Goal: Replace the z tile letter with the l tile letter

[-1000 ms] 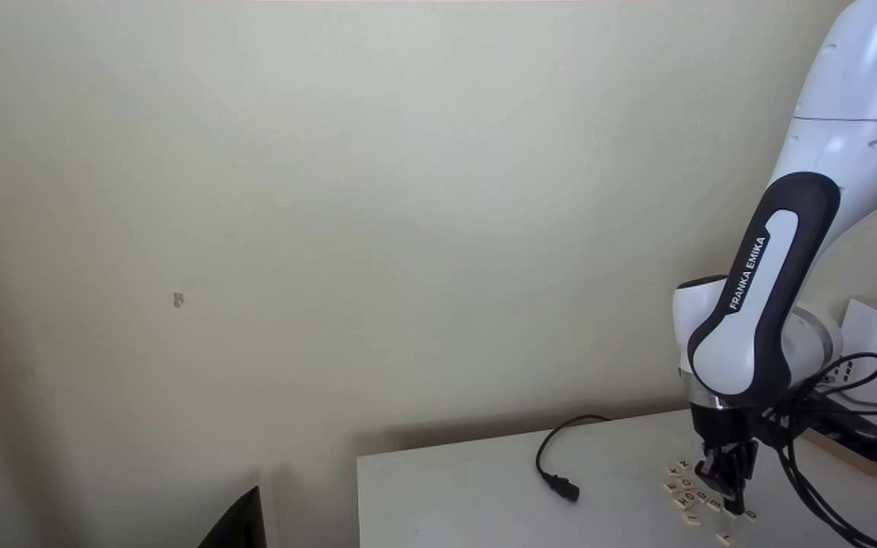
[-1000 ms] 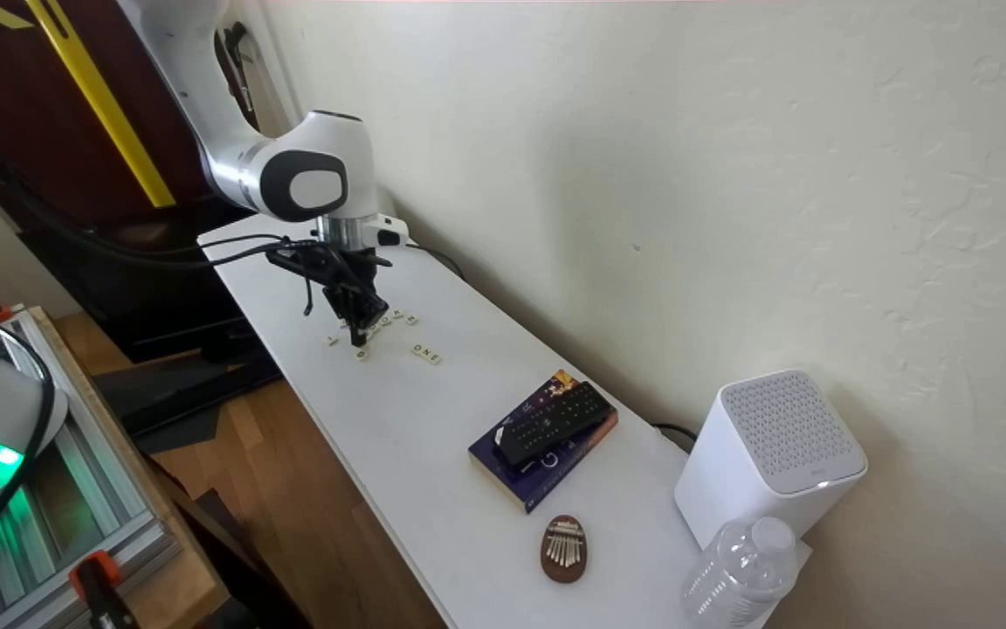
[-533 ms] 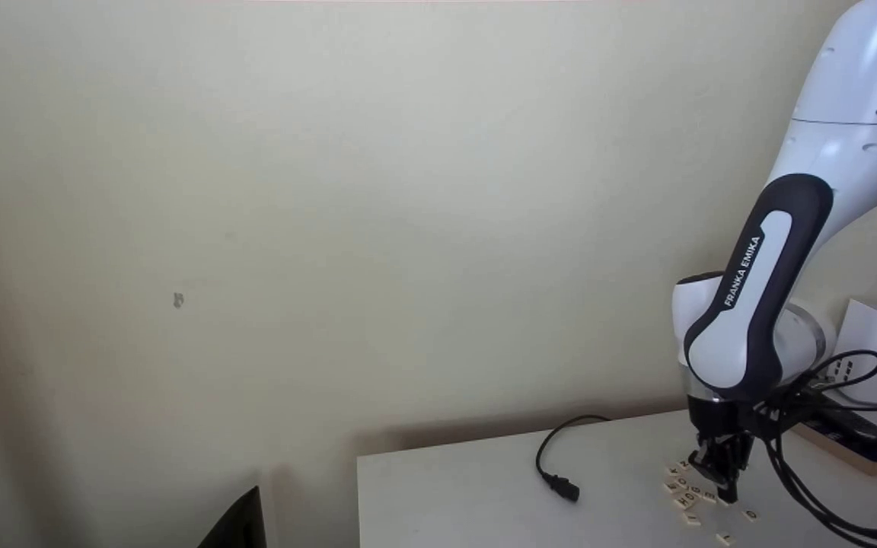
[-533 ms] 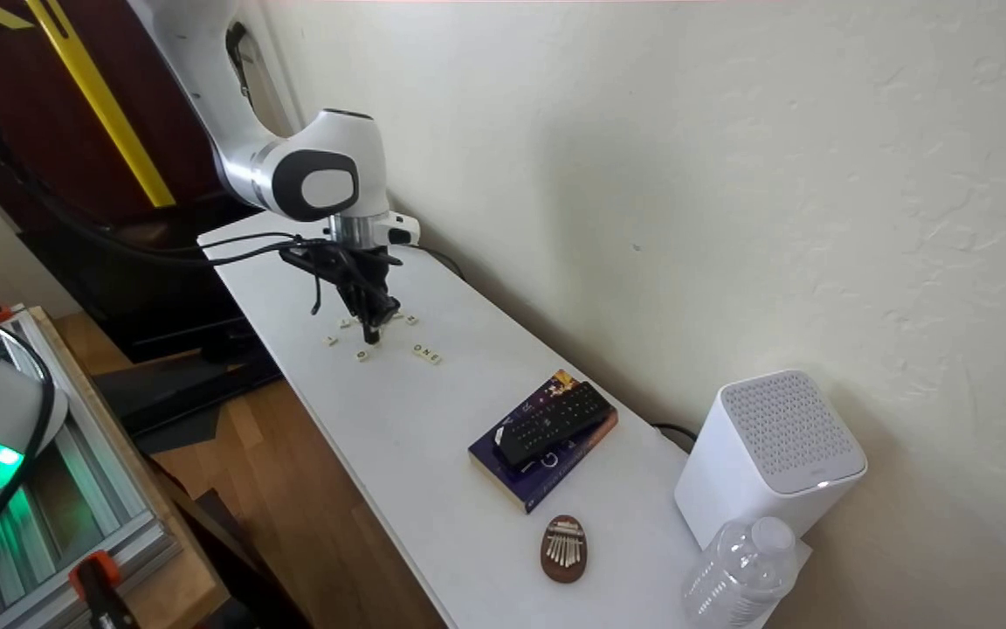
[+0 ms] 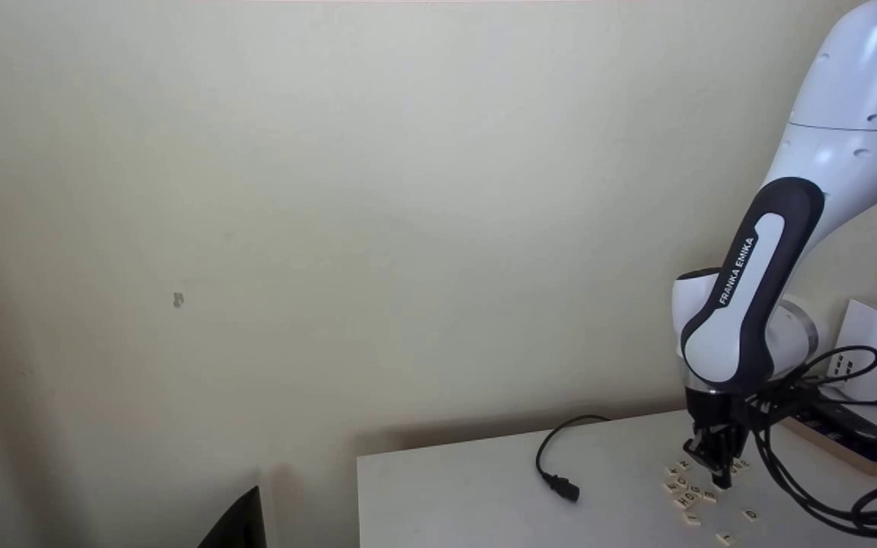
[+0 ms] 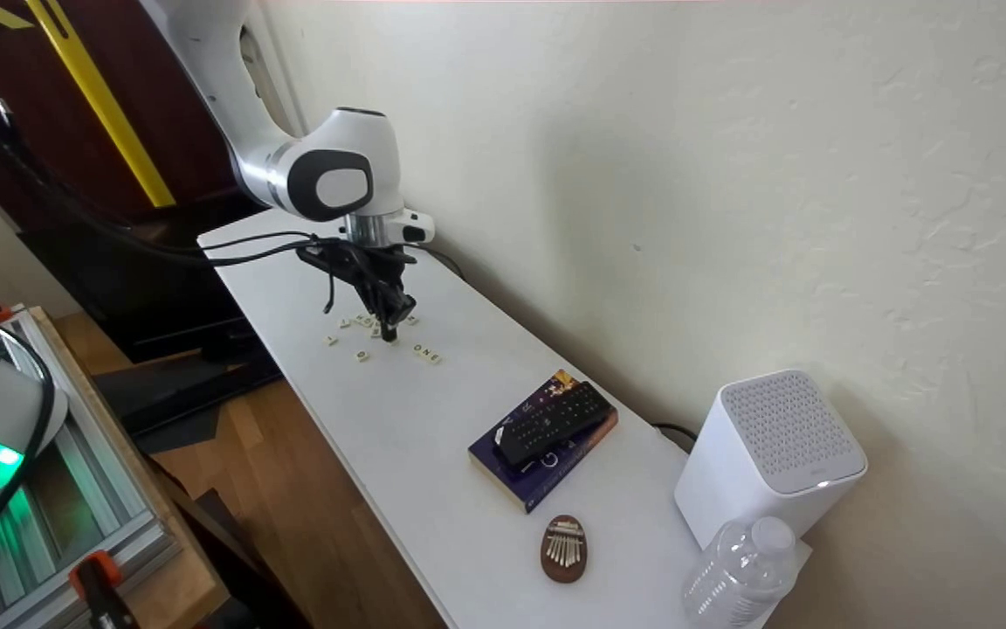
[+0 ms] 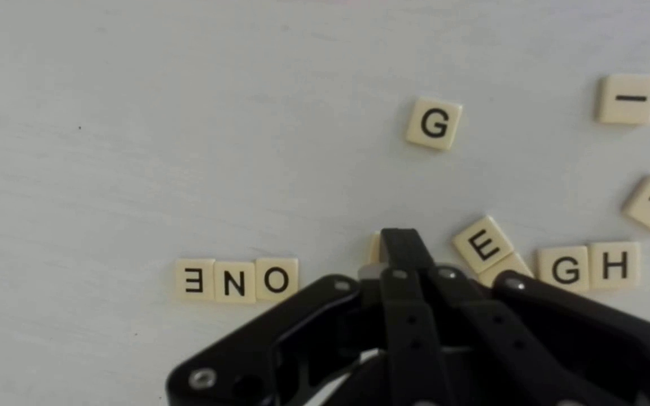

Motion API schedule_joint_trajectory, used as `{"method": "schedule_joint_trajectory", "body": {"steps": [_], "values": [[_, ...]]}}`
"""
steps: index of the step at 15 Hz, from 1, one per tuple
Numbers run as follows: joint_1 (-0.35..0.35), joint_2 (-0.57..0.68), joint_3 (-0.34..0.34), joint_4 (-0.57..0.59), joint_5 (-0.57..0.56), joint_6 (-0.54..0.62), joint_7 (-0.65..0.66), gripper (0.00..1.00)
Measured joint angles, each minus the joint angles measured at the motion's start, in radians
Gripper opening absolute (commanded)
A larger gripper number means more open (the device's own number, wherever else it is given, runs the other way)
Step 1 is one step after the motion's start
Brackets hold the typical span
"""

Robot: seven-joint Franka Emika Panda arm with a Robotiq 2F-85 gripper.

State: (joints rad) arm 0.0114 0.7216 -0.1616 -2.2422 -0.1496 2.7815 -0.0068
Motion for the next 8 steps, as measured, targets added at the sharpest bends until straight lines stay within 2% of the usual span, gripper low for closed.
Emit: {"method": "schedule_joint_trajectory", "body": {"steps": [8], "values": [[-0.001,0.013,-0.018,0.022,0.000,0.013,0.002,0.00]]}}
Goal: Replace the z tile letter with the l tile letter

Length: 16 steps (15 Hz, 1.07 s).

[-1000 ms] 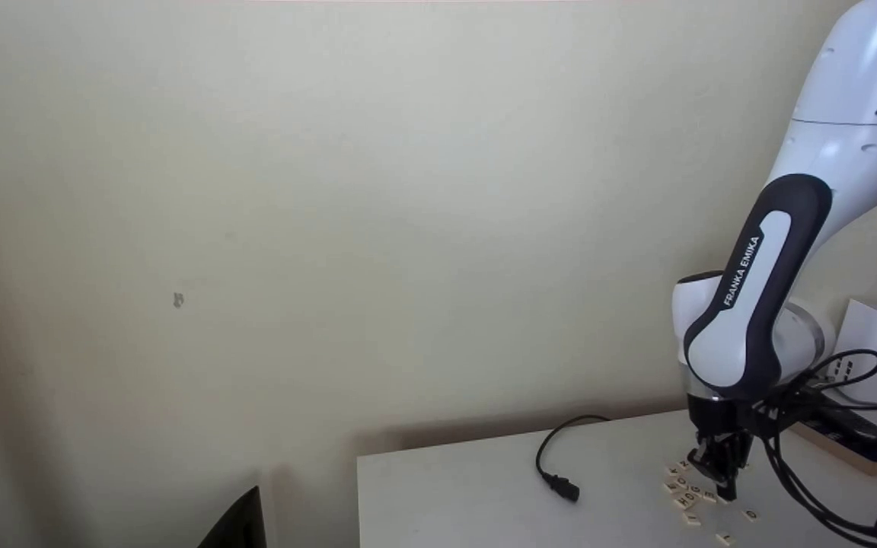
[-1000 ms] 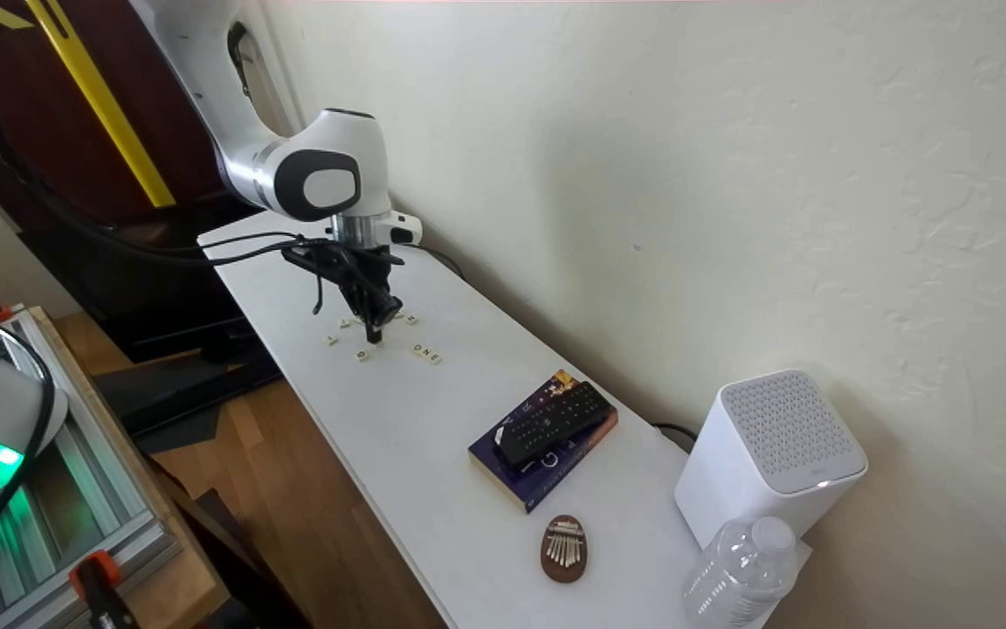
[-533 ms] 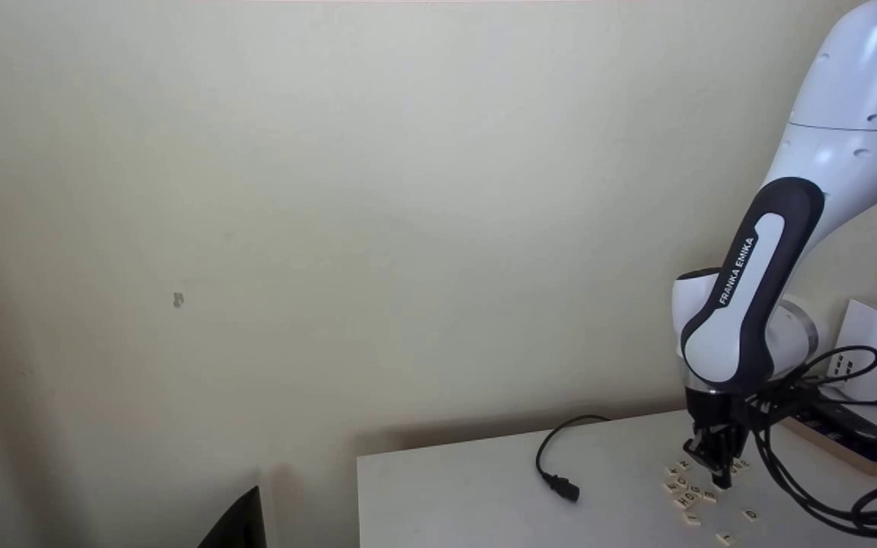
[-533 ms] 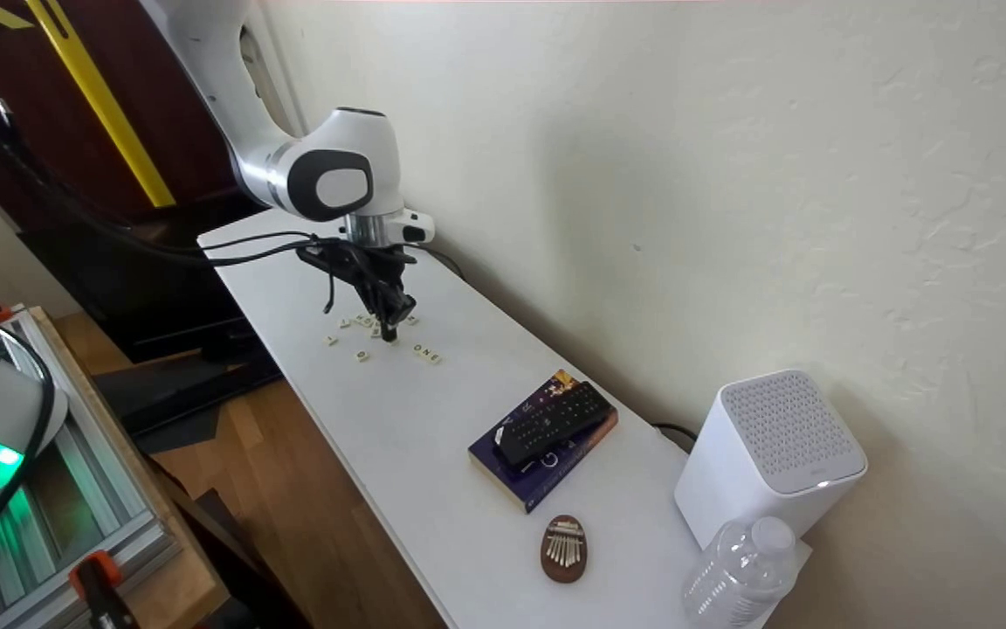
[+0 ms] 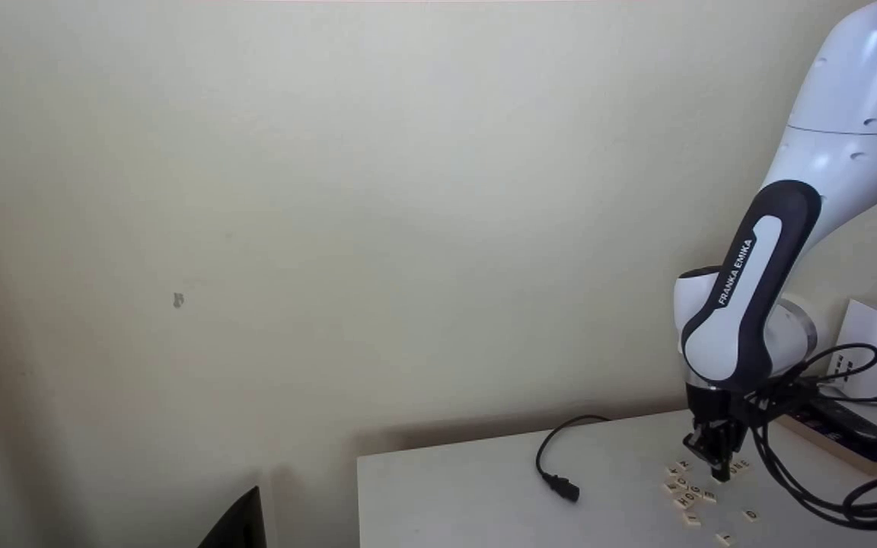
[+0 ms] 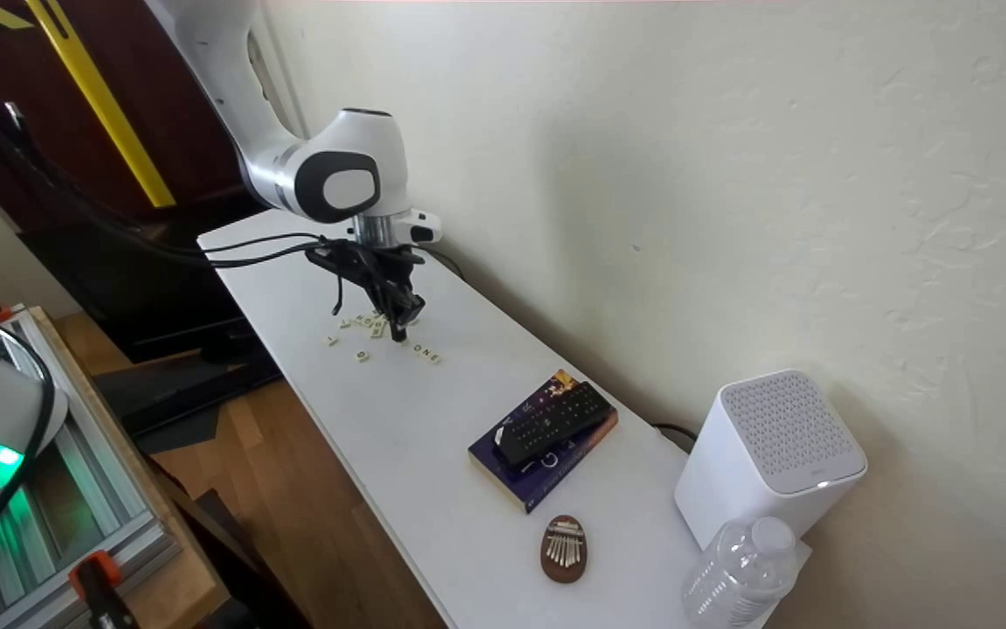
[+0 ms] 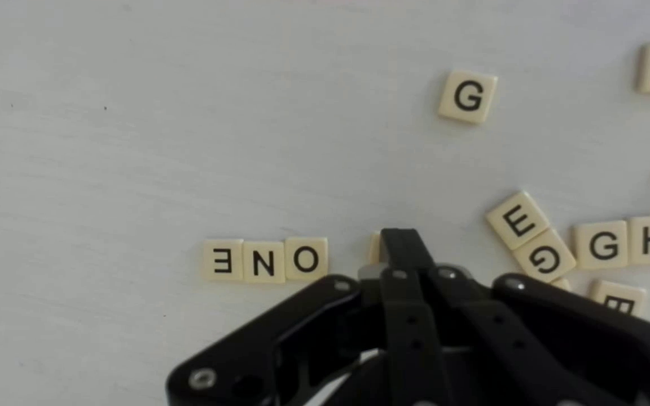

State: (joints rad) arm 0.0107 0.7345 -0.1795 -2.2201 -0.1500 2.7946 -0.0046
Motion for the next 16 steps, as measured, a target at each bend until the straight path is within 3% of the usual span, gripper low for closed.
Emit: {"method": "schedule_joint_trajectory", "body": {"steps": [16], "values": [[0.004,0.007,-0.023,0.006,-0.013,0.003,-0.013,0.00]]}}
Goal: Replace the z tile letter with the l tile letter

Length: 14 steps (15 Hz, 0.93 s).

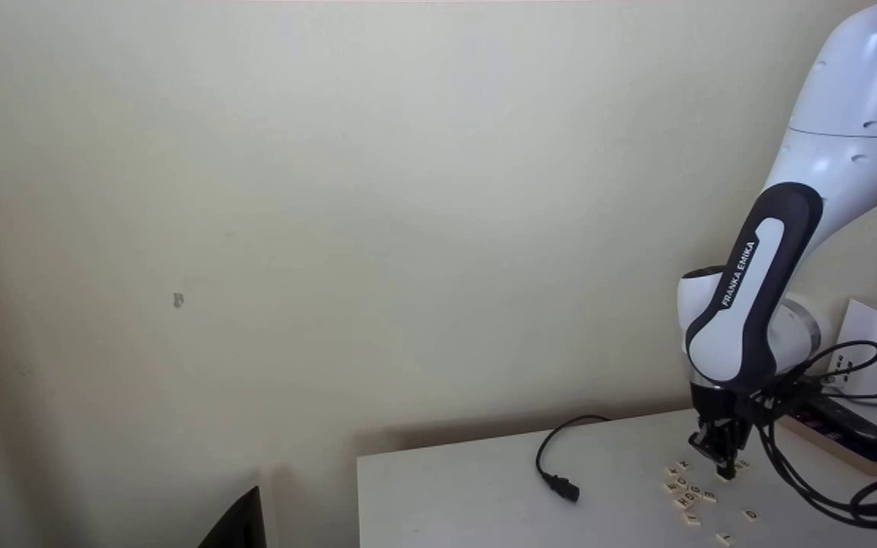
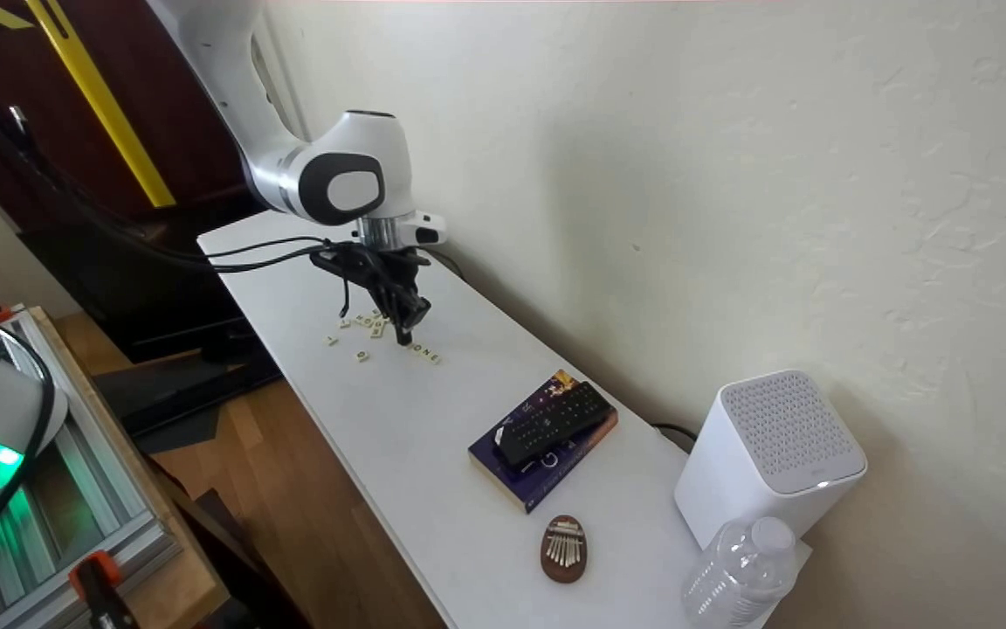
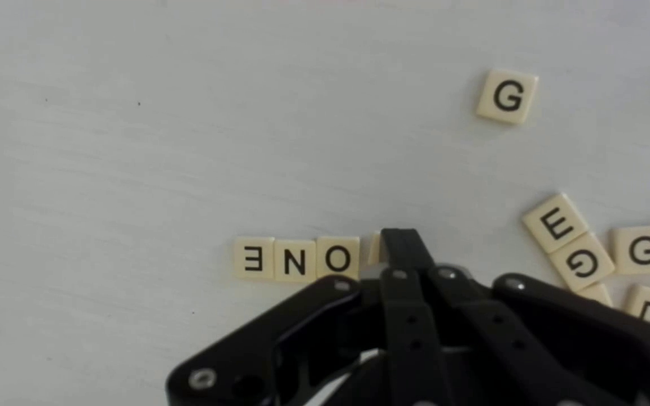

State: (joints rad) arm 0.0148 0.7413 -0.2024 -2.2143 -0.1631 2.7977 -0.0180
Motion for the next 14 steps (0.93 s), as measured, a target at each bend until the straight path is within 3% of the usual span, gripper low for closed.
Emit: {"method": "schedule_joint_trajectory", "body": {"steps": [14], "values": [[0.000,0.004,-0.010,0.000,-0.019,0.023,-0.025,0.00]]}}
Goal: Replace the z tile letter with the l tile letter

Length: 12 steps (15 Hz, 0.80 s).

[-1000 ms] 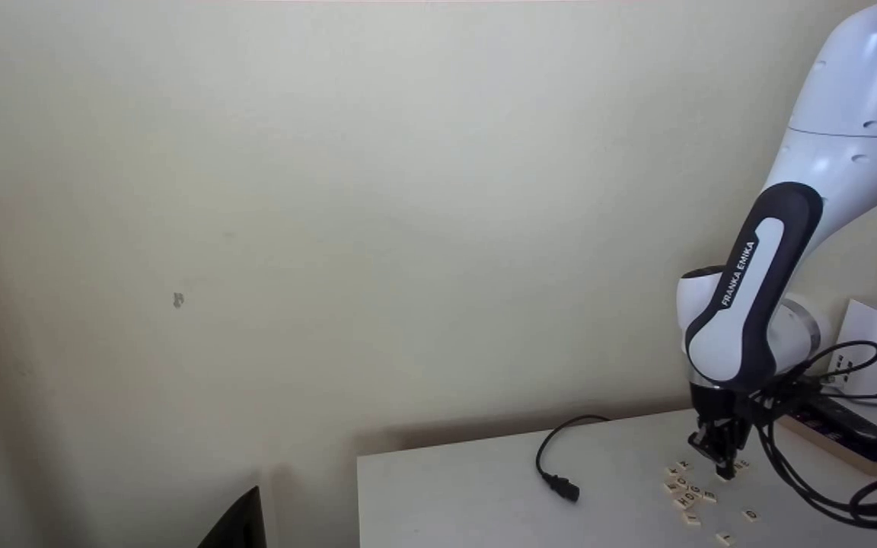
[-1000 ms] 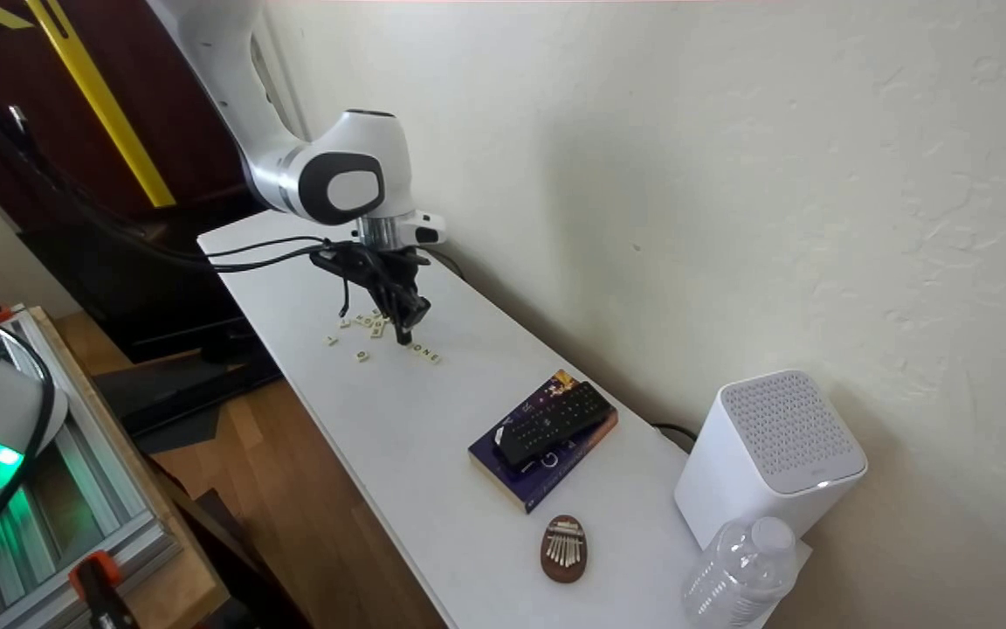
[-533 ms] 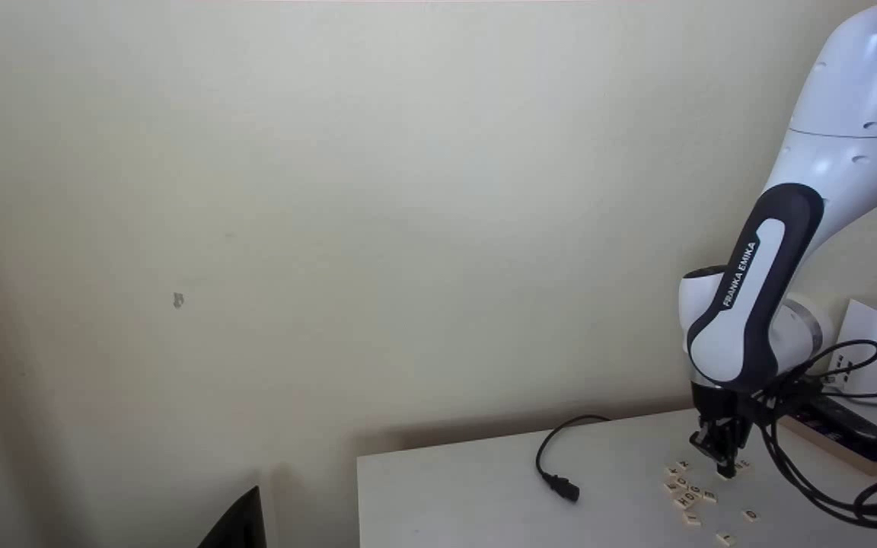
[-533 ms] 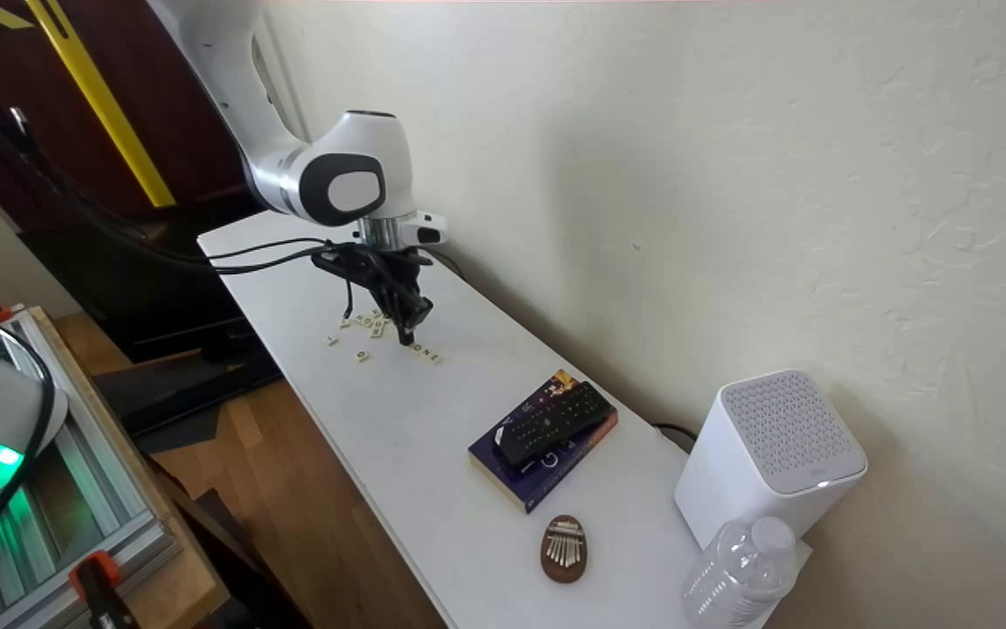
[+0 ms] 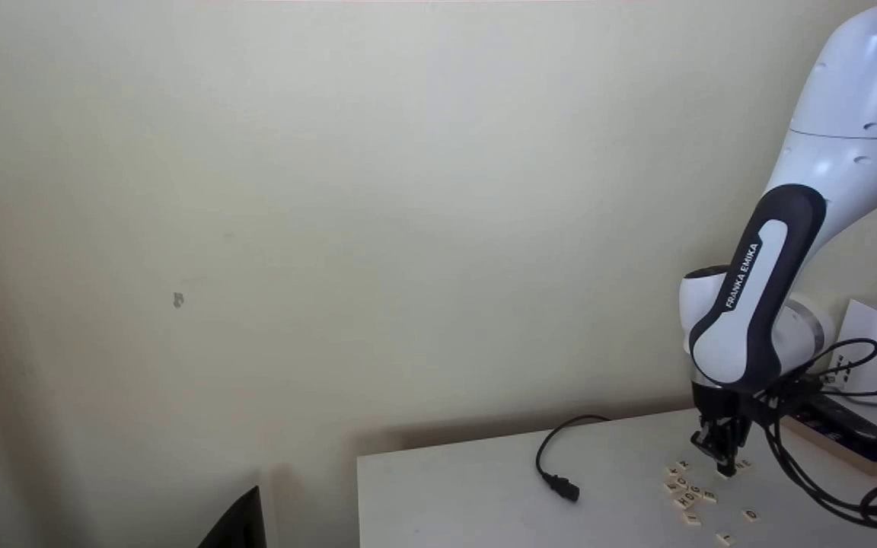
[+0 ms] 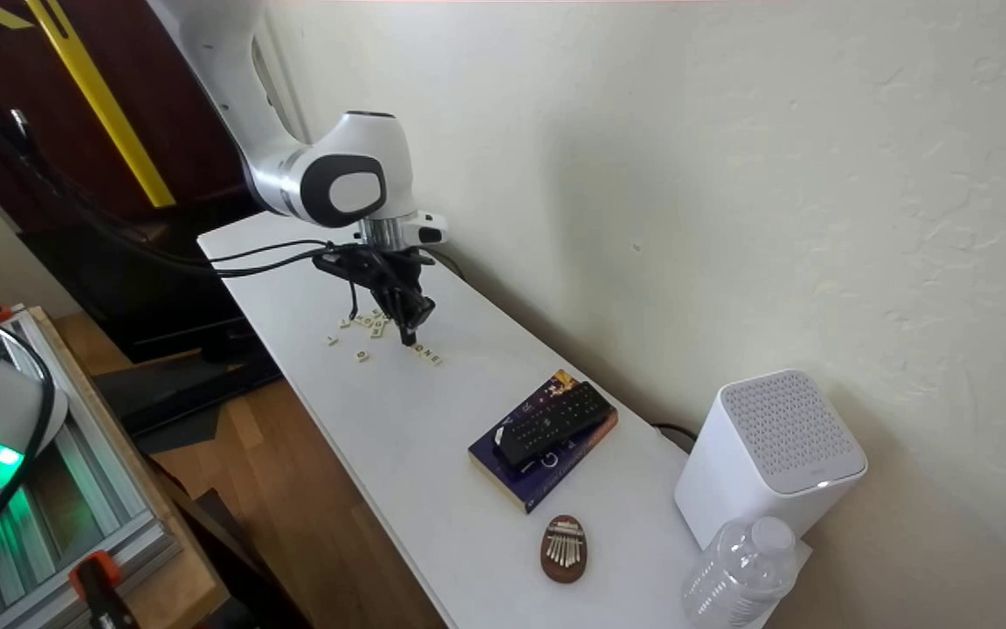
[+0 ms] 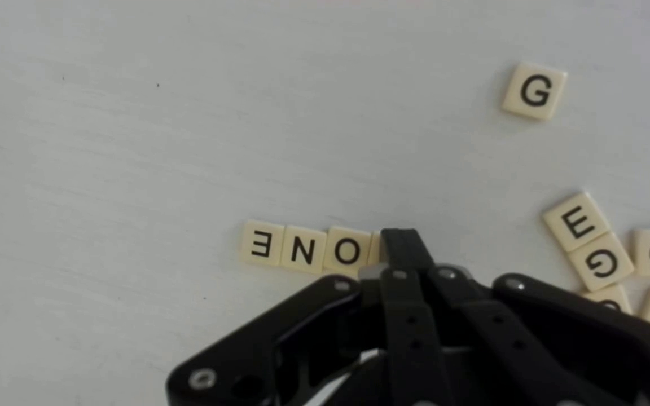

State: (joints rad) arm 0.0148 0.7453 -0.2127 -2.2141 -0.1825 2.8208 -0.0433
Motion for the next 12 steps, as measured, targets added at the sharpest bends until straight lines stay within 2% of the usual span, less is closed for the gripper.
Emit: {"method": "schedule_joint_trajectory", "body": {"steps": [12], "values": [[-0.002,-0.001,0.000,-0.003,0.000,0.008,-0.020,0.00]]}}
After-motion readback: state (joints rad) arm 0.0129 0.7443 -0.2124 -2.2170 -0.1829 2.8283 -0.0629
